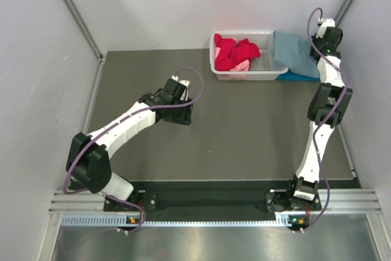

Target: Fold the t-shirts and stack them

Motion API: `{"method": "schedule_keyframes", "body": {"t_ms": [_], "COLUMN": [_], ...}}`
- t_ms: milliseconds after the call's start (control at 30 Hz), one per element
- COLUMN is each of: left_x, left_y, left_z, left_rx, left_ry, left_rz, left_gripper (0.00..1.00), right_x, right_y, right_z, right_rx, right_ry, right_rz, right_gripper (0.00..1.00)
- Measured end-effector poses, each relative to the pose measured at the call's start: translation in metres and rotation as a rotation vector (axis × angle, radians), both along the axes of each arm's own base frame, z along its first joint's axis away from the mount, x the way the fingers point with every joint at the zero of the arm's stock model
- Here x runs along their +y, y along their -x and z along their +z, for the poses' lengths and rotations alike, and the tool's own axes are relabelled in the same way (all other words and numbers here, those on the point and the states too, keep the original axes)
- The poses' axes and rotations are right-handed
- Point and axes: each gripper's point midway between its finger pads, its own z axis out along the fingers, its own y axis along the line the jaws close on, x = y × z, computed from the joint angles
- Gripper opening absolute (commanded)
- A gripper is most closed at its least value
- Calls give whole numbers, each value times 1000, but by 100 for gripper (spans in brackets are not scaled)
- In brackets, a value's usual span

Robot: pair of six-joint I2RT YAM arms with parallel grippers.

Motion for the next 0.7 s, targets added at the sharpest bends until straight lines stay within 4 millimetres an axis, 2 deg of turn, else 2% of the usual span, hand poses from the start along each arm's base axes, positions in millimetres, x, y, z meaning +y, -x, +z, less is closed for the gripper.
{"method": "schedule_keyframes", "body": {"t_ms": [467, 700], "left_x": [2, 5], "left_y": [4, 8], "left_z": [-8, -11], "left_rx": [47, 70], "left_ry": [-9, -24], "left_rz": [10, 12], "left_gripper": [61, 61], "right_x": [-8, -10], "right_y": [-9, -15], "right_z": [-31, -32], "right_rx": [10, -12], "right_ry": [4, 10], "right_rz": [-4, -5], "right_gripper": [0, 0]}}
